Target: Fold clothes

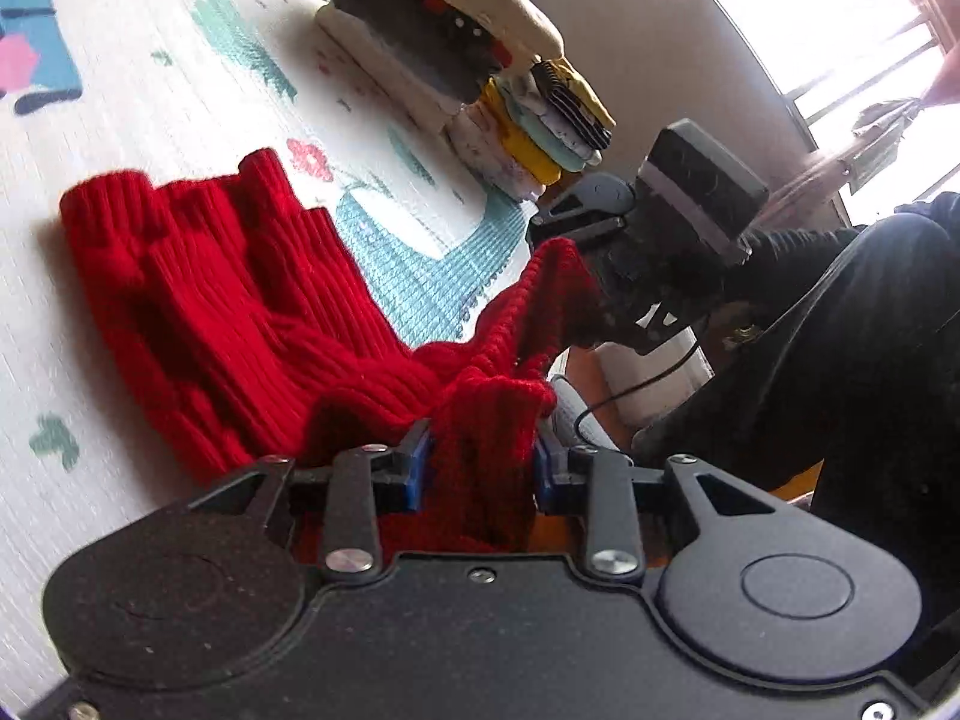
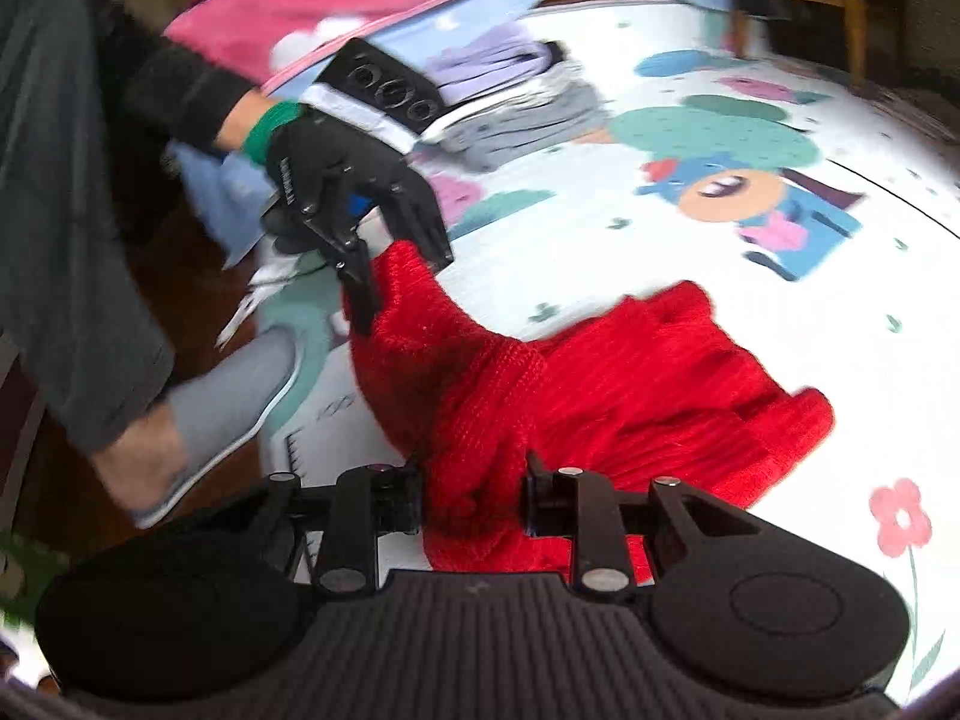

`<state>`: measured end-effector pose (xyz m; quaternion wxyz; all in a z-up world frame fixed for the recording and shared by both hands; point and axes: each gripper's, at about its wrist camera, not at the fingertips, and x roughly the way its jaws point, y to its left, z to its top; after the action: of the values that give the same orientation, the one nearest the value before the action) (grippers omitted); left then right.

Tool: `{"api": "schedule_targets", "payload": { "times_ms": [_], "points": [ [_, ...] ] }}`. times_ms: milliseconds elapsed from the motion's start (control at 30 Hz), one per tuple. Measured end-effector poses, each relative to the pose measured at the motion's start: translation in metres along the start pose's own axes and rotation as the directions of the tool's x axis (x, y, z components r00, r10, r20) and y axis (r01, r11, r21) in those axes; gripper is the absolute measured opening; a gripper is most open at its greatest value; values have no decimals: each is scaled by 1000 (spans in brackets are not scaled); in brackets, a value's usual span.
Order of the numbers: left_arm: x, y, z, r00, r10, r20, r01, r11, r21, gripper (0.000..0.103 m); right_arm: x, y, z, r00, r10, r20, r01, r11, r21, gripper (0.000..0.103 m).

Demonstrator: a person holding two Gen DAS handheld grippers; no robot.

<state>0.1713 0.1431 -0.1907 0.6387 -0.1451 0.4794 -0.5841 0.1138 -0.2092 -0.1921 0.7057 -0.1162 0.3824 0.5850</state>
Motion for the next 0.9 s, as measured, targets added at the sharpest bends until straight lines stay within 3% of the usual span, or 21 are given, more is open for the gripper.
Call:
{"api": "schedule_targets", "payload": {
  "times_ms": [67,200,300,367,400,467,533,567,600,633,667,700,767,900],
  "points": [
    [1,-3,2,999,0,-39,1,999,37,45,1,6,-7,1000,-18,14,18,1000,5,29],
    [-7,-4,4,995,-44,-94,52,995,85,49,1,21,-24,1000,-14,15,14,999,33,28],
    [-20,5,15,998,-63,-10,64,996,55,49,3,27,-32,1000,-5,17,4,999,50,28],
    [-19,12,24,996,-20,83,20,1000,6,47,4,28,-35,1000,5,22,-6,998,68,28],
    [-15,16,28,993,12,114,-10,1000,-16,34,4,30,-36,1000,9,21,-11,998,63,28],
    [3,17,33,993,40,112,-39,999,-11,21,3,32,-38,1000,15,19,-16,998,55,28],
    [31,9,32,999,43,13,-44,996,72,15,1,30,-39,1000,17,26,-19,997,69,28],
    [47,4,28,996,72,-61,-62,988,142,15,0,30,-39,999,16,31,-18,997,71,28],
    [73,-4,16,964,197,-180,-137,944,299,14,-1,30,-39,999,17,36,-20,997,73,28],
    [92,-10,1,921,308,-240,-180,879,441,13,-1,29,-40,999,18,36,-21,997,76,28],
    [97,-11,-5,924,302,-235,-168,872,459,13,-1,28,-40,999,17,32,-20,997,79,27],
    [98,-7,-5,928,285,-241,-168,895,413,13,0,28,-41,999,18,29,-20,997,80,27],
    [92,-8,-3,932,266,-245,-158,909,385,13,1,29,-44,999,24,25,-26,996,80,27],
    [62,9,10,977,177,-119,-155,972,176,13,1,32,-47,999,25,25,-27,996,81,27]
  ]
}}
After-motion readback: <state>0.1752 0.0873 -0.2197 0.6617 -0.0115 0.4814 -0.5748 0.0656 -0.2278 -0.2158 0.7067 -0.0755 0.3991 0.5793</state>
